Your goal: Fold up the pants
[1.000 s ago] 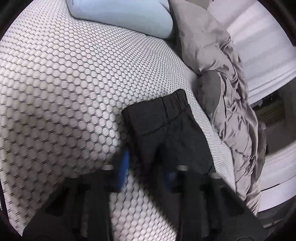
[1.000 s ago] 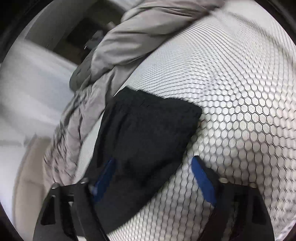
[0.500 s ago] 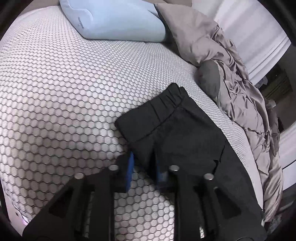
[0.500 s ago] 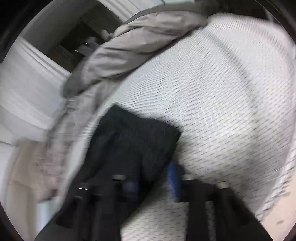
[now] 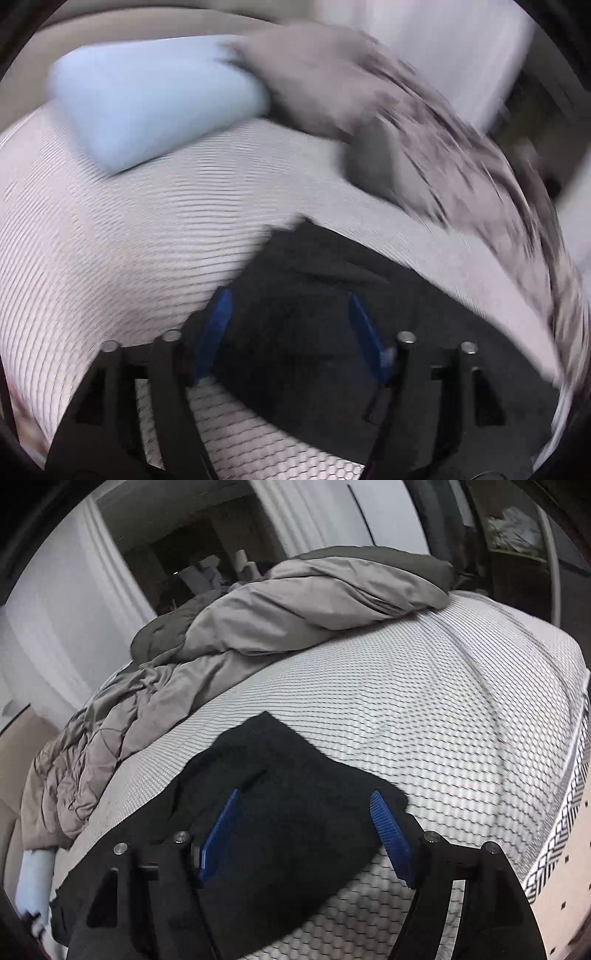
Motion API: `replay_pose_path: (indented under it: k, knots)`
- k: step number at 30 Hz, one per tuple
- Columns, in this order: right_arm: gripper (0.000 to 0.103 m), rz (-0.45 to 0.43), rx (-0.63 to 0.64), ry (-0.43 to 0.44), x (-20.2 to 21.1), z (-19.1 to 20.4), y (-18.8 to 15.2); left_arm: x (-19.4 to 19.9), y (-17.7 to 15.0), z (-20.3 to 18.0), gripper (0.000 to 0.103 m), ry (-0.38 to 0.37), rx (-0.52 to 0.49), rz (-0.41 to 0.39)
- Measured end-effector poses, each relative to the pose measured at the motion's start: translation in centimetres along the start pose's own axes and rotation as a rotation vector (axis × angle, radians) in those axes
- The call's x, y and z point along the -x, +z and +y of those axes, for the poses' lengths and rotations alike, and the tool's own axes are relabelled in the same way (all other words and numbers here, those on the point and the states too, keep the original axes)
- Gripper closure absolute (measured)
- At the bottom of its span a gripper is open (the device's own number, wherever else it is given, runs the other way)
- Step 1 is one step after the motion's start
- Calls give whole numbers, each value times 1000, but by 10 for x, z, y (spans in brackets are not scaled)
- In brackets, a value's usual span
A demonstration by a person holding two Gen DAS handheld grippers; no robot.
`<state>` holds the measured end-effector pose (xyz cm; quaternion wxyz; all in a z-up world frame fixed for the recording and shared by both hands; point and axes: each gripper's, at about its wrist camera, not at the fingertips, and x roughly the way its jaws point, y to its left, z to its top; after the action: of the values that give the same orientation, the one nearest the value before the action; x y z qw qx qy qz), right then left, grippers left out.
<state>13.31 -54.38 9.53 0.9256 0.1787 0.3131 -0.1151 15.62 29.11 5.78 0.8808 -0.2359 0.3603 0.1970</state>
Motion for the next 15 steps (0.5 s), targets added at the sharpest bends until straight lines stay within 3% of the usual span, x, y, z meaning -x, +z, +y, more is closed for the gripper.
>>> replay_pose_path:
  k: [3, 7, 11, 12, 13, 15]
  knots:
    - [27, 5, 75, 47, -8, 28, 1, -25, 11, -18, 33, 82, -110, 83]
    - [26, 29, 133, 105, -15, 59, -5, -54, 28, -5, 33, 213, -92, 124]
    - [26, 38, 195, 126, -22, 87, -11, -81, 38, -1, 34, 219, -134, 203]
    - [26, 44, 216, 131, -24, 93, -13, -84, 39, -3, 40, 209, -147, 215]
    - [26, 48, 234, 132, -23, 96, -16, -85, 39, -4, 63, 190, -155, 212]
    - [26, 51, 263, 125, -27, 102, -17, -76, 37, -11, 69, 197, -187, 179]
